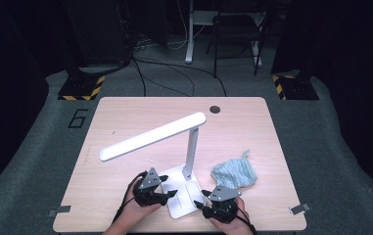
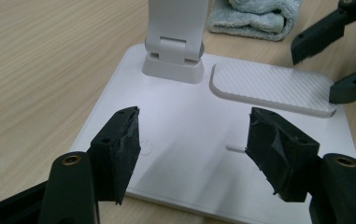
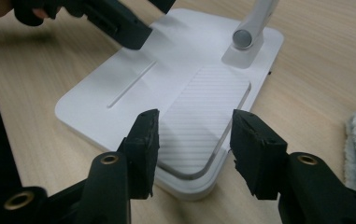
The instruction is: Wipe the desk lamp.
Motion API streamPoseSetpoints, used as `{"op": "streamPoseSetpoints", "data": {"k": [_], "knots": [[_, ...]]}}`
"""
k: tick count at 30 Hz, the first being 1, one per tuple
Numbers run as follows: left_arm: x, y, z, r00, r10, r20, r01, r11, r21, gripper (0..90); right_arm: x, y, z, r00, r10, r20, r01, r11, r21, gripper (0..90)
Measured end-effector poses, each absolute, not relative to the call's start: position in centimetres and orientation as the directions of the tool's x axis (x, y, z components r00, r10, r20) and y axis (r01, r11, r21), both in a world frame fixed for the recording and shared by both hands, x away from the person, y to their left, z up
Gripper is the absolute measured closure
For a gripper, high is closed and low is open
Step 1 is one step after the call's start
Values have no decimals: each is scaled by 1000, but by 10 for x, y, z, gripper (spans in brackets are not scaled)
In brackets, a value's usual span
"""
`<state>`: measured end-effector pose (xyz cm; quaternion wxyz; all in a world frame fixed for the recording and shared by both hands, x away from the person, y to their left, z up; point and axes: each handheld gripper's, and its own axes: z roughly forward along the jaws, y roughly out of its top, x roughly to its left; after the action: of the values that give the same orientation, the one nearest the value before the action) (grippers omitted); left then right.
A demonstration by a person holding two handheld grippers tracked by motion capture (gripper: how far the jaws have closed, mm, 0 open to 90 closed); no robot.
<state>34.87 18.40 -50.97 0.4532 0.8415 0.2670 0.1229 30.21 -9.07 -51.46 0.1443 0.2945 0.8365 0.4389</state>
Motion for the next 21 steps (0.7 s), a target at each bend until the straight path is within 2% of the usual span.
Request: {"op": "streamPoseSetpoints", "data": {"k": [8,16,21], "knots": [[354,181,-508,838,544,-42,333,-450,829,346,298,-94,-517,-790,612,39,367,420,830,573],[357,182,-508,832,554,-43,338,-444,830,346,293,-91,-518,-787,617,17,359,434,826,587],[355,185,-508,818,574,-39,350,-443,826,346,294,-86,-519,-791,612,26,358,426,831,640]]}}
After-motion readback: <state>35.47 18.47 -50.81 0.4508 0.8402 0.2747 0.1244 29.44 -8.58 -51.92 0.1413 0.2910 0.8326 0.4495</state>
